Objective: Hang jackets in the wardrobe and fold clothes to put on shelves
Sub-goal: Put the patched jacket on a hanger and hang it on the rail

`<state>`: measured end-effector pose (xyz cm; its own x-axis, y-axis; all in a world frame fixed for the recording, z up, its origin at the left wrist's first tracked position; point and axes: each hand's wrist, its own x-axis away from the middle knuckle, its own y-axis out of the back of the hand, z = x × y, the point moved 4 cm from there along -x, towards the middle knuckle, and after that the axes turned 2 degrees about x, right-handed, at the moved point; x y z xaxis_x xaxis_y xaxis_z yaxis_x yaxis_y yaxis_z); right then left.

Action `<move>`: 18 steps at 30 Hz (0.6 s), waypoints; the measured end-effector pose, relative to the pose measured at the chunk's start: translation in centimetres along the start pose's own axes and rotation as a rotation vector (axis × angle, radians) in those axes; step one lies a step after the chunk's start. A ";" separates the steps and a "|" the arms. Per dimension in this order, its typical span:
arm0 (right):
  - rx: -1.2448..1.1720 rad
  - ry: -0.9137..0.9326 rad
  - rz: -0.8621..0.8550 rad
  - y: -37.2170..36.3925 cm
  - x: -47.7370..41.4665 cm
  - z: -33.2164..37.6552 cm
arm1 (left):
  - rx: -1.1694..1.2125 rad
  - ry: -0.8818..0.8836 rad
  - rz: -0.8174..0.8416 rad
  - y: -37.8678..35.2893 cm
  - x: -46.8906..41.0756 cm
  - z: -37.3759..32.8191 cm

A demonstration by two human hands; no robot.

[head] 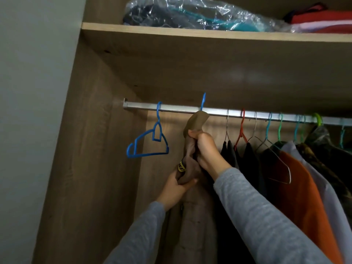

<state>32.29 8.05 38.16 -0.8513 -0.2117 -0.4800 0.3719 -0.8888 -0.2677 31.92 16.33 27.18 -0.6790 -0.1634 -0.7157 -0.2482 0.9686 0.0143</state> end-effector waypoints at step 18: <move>0.934 0.041 -0.081 3.7 0.7 1.3 | 0.109 0.217 0.100 -2.0 2.6 3.8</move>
<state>32.54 4.09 37.90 -0.8415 -0.1362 -0.5227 -0.1505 -0.8703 0.4690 33.27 14.72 22.60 -0.8314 -0.0907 -0.5482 -0.1042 0.9945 -0.0066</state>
